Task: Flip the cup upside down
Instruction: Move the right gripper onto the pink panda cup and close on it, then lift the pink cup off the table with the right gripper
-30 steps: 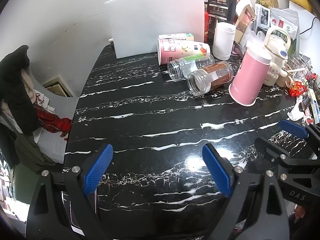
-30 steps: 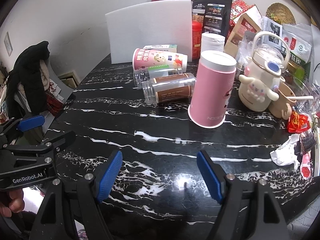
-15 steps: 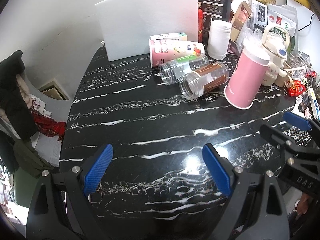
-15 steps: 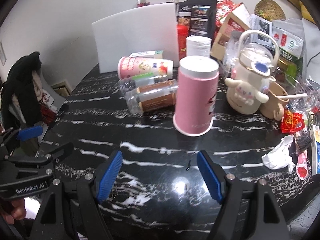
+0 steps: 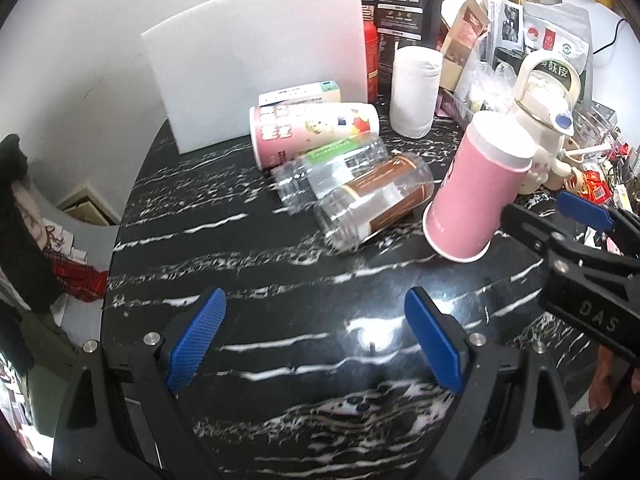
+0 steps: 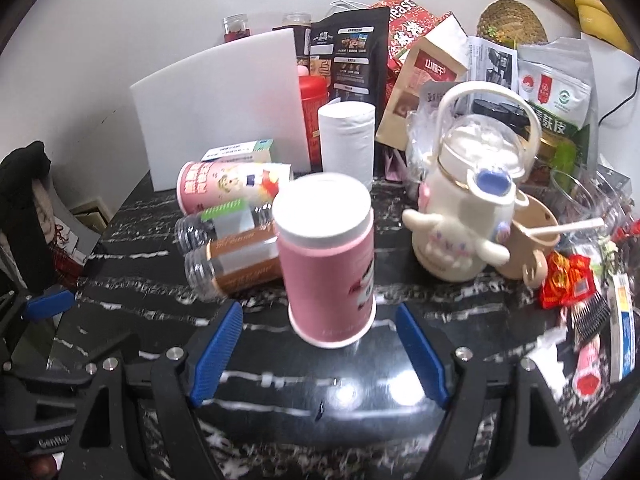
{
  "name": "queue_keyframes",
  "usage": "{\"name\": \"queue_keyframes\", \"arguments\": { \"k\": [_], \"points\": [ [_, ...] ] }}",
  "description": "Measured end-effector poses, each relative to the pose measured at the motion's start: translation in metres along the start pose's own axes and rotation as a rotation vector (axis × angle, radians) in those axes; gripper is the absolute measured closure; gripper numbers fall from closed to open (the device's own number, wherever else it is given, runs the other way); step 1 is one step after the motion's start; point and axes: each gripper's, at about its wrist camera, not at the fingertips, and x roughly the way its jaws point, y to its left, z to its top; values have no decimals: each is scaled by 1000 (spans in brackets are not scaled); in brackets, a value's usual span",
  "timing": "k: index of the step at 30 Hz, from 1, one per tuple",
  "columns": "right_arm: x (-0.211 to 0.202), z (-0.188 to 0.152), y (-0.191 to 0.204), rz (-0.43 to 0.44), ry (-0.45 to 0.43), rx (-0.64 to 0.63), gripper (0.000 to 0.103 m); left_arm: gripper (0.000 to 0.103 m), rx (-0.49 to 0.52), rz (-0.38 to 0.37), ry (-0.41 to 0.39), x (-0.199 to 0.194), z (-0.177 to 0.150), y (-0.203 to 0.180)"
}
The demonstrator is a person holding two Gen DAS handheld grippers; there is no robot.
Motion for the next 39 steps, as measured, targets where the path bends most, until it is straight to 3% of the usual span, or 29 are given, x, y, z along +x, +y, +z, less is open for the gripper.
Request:
{"name": "queue_keyframes", "arguments": {
  "k": [16,19,33,39],
  "points": [
    [52,41,-4,41,27,-10,24,12,-13,9,13,25,27,2],
    [47,40,-9,77,-8,19,34,12,-11,7,13,25,25,3],
    [-11,-16,-12,98,-113,51,35,12,-16,-2,2,-3,-9,4],
    [-38,-15,3,114,-158,-1,35,12,-40,2,-31,-26,-25,15]
  ]
}}
